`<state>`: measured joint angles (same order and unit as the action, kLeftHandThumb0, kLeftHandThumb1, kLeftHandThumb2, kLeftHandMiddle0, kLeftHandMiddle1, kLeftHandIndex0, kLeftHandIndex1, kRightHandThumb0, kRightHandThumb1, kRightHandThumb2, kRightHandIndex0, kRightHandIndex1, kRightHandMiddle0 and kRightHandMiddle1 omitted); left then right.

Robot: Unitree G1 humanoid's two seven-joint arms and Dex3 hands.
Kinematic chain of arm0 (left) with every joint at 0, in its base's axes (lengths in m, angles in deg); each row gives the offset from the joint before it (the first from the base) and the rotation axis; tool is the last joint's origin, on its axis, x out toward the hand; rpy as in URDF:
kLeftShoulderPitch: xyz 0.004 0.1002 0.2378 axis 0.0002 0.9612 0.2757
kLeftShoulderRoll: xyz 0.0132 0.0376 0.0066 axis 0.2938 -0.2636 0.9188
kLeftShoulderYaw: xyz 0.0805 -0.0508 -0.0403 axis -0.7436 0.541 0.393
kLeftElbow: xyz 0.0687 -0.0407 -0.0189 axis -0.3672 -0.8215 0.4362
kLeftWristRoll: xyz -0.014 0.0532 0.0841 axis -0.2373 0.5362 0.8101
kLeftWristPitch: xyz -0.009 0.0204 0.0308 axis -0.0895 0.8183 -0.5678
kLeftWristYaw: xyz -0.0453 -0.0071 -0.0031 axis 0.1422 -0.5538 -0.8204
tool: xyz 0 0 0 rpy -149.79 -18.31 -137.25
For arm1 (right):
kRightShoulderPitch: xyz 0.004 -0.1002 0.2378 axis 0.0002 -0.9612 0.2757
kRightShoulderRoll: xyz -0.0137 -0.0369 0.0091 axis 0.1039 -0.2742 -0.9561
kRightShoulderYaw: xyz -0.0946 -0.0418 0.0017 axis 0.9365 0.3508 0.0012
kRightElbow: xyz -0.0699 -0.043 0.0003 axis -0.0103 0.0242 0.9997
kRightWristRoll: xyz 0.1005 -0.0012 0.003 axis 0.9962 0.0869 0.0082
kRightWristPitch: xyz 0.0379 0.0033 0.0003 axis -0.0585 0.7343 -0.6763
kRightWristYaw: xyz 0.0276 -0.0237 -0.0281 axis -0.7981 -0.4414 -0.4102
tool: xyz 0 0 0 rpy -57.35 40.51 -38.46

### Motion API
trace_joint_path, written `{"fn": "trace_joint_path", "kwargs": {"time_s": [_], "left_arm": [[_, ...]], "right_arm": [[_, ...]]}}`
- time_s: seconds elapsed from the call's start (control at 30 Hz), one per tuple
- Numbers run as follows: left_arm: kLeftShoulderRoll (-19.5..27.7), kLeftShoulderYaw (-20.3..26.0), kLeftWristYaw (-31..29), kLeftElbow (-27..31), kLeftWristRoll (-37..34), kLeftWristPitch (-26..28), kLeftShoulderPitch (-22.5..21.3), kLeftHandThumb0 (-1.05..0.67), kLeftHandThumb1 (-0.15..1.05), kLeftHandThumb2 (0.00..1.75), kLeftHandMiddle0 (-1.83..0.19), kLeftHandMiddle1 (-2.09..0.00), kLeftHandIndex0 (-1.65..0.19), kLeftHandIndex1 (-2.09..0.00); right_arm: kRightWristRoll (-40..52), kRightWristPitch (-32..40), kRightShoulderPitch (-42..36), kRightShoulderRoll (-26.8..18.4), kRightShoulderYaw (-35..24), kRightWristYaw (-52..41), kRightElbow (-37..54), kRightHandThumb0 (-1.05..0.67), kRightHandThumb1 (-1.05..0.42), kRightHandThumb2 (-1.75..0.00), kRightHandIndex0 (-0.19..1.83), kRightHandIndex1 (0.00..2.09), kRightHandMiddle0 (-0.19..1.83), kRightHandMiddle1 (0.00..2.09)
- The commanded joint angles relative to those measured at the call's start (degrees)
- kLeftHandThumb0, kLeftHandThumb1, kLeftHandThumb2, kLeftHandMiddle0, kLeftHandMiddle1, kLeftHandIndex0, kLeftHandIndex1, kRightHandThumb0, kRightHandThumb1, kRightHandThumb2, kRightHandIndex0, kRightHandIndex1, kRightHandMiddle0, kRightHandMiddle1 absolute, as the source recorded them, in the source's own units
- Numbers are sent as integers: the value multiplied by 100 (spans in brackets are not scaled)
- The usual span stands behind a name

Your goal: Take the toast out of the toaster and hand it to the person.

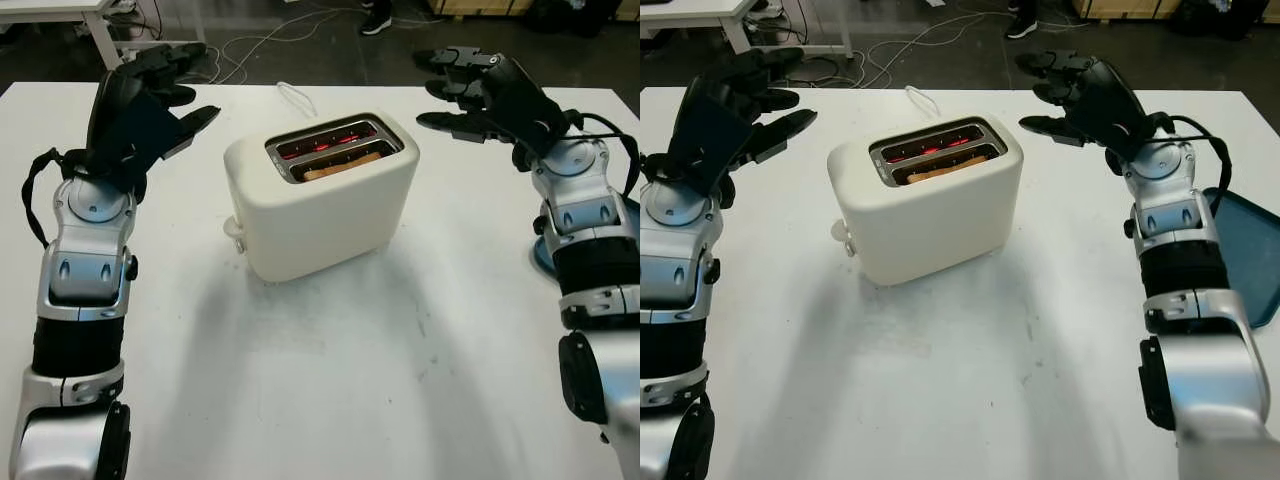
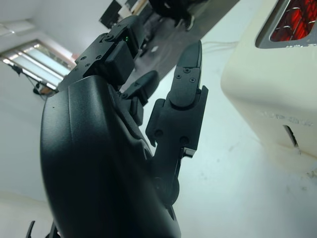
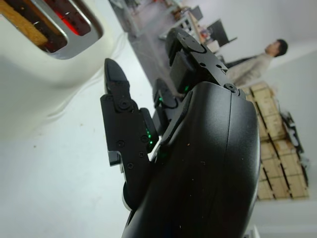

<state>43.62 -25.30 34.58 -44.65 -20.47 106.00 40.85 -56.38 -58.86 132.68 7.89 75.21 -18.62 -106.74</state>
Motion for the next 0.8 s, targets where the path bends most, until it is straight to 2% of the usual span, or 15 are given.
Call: {"fn": "trace_joint_path", "kwargs": {"time_s": [0.0, 0.23, 0.57, 0.77], "left_arm": [[-31, 45, 62, 62, 15, 85, 69, -27, 92, 17, -26, -79, -54, -7], [-14, 84, 75, 97, 21, 143, 104, -28, 92, 16, -27, -74, -54, -6], [47, 32, 23, 112, 69, -21, 160, -30, 92, 15, -33, -72, -57, -7], [2, -23, 23, 219, 75, 133, 169, -29, 92, 16, -33, -72, -57, -7]], "right_arm": [[87, 142, -77, -3, -53, -22, 149, -8, -92, -13, 45, 1, 45, 0], [42, 70, -108, -5, -15, -19, 178, -15, -92, -8, 48, 3, 49, 2], [113, 148, -121, 26, -51, -75, 283, -13, -92, -8, 48, 2, 48, 1], [96, 235, -177, 22, -29, -86, 423, -15, -92, -6, 51, 3, 50, 1]]}}
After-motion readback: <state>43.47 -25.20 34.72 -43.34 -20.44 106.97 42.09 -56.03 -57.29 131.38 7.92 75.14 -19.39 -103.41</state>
